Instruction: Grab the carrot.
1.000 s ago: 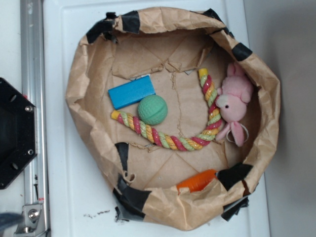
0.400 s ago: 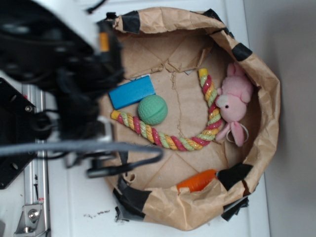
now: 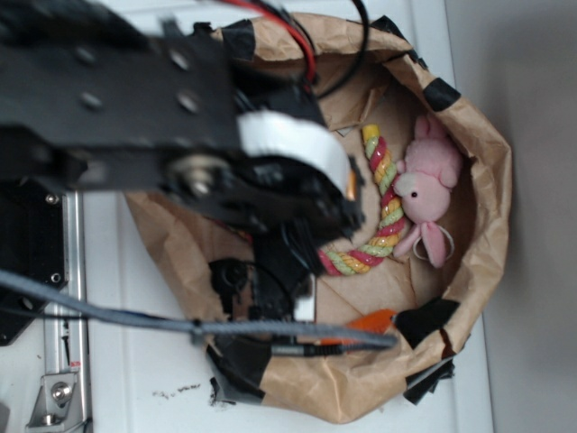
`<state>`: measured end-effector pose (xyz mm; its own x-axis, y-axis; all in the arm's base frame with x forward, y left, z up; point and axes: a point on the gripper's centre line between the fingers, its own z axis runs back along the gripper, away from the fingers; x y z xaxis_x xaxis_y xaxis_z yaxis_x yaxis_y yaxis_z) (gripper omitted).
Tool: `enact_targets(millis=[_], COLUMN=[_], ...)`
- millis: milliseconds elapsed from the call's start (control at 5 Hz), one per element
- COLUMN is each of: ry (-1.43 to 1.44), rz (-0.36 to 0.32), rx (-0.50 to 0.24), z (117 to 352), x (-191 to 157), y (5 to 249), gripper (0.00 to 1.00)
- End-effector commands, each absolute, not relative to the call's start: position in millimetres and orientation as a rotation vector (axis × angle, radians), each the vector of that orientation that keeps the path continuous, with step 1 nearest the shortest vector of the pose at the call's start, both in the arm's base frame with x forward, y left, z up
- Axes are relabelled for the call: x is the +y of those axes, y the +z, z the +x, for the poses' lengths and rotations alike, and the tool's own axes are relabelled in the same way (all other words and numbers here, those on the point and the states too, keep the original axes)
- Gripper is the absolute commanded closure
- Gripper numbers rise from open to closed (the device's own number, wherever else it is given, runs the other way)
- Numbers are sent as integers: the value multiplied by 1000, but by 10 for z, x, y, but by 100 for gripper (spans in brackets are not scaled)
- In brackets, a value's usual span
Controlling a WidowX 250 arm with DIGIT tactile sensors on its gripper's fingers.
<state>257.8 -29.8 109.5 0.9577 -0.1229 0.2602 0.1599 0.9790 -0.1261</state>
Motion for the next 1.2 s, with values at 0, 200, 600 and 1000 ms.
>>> enact_targets(millis=[0, 200, 600, 1000], ry=[-332, -426, -505, -497], rz=[-194, -258, -245, -211], rx=[-329, -376, -319, -264], z=[2873, 2887, 2875, 2978], x=[-577, -825, -1108, -1253], y=[839, 902, 579, 219], gripper=[0, 0, 0, 0])
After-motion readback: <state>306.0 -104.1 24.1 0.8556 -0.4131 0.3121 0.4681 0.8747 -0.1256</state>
